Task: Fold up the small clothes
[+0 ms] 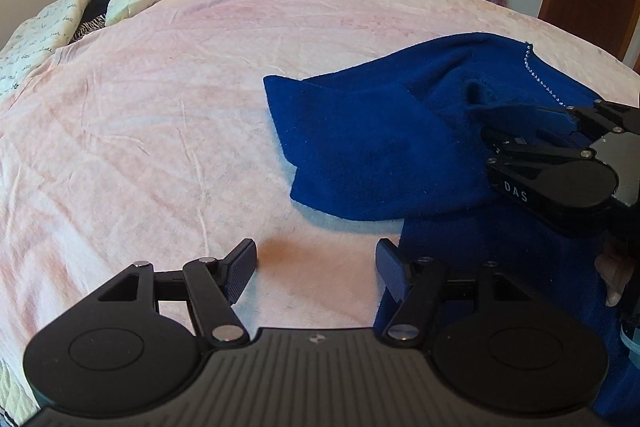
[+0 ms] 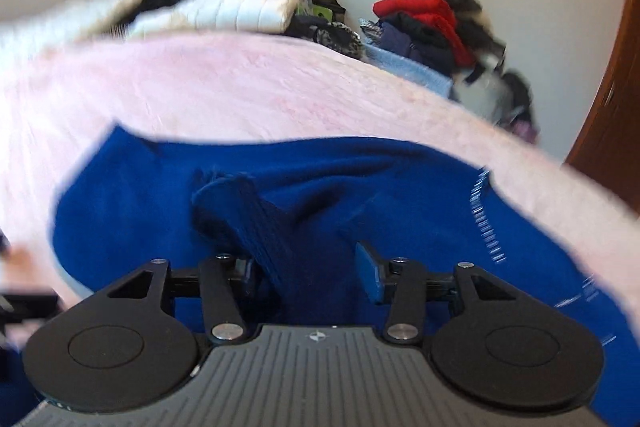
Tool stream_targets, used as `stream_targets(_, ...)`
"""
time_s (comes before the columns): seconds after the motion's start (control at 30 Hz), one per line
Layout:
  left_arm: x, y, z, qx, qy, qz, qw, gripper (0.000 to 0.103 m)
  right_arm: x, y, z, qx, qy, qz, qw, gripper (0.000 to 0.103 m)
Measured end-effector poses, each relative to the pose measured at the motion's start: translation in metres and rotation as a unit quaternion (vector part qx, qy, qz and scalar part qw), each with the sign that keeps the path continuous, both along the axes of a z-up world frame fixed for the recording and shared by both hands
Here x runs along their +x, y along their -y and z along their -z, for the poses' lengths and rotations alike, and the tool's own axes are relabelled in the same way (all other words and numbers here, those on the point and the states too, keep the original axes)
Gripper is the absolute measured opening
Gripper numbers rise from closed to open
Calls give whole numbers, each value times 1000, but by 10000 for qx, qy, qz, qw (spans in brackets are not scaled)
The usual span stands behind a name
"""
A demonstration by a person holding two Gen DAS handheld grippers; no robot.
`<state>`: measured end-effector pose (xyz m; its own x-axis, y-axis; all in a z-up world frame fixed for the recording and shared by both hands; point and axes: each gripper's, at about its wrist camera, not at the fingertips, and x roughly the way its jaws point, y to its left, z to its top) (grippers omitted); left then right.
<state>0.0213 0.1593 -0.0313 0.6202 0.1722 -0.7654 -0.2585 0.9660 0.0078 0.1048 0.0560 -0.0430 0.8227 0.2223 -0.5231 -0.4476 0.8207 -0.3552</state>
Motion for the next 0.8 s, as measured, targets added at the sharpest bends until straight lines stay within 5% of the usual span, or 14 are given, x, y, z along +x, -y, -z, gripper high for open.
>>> stream_targets(0.07,1,0,1,13,-15,-12,10000,66,1,6,-1,218,-110,-44,9997,51)
stream_targets(0.13,2,0,2,2,-48,-13,10000,66,8,18,-6,913,-514,-143,9944,37)
stream_targets(0.2,2,0,1,-18,-46,-1,10000,66,15,26,-7,1329,-807,-76,9878,10)
stream_targets(0.27,2,1,0,-4,-28,7,10000,66,19,33,-5,1581,-939,-17,9829,5)
stream_targets(0.5,6,7,-7,58,56,92,9999,66,40,73,-10,3157,-1683,239,9335,5)
stream_targets(0.8,24,31,-15,277,147,263,9992,66,60,77,-41,3237,-1647,105,9316,6)
